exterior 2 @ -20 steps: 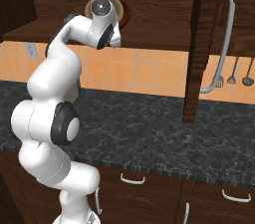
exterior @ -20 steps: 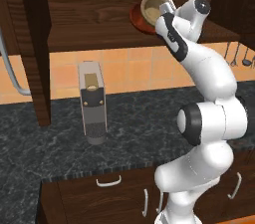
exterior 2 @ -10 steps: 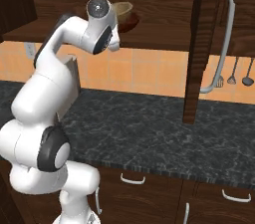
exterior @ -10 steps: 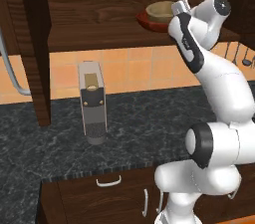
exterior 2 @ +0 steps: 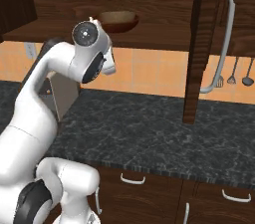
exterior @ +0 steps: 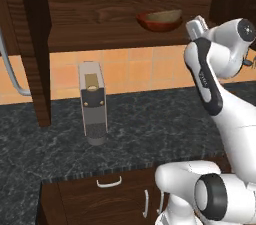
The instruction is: Pick up the bowls on the counter and stack them on top of one another in the open cabinet. Place the smaller bowl on top of the larger bowl.
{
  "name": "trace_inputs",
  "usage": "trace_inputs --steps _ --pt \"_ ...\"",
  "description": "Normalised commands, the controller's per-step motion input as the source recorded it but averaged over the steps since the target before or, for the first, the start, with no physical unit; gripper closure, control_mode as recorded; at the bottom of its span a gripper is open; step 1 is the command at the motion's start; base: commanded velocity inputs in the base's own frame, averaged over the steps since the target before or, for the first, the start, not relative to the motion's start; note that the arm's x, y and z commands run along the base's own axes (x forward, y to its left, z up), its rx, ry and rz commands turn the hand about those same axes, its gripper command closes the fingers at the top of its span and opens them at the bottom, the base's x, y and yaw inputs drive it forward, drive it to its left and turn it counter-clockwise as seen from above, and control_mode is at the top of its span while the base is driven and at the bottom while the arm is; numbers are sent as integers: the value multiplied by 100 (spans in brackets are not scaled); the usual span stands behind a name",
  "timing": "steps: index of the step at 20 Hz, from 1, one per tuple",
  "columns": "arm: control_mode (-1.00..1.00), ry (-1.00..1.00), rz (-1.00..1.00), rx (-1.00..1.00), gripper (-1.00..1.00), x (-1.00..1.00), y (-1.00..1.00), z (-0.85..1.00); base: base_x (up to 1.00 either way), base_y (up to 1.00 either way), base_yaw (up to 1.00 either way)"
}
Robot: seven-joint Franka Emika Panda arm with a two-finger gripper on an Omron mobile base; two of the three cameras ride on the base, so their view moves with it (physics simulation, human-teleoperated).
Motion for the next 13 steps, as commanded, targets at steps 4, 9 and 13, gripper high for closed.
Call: trace_inputs --steps 4,9,13 --pt "-100 19 11 -53 -100 -100 51 -100 0 0 0" --pt "-100 23 25 -58 -100 -87 54 -100 0 0 0" --pt "-100 10 12 -80 -100 -16 31 -100 0 0 0"
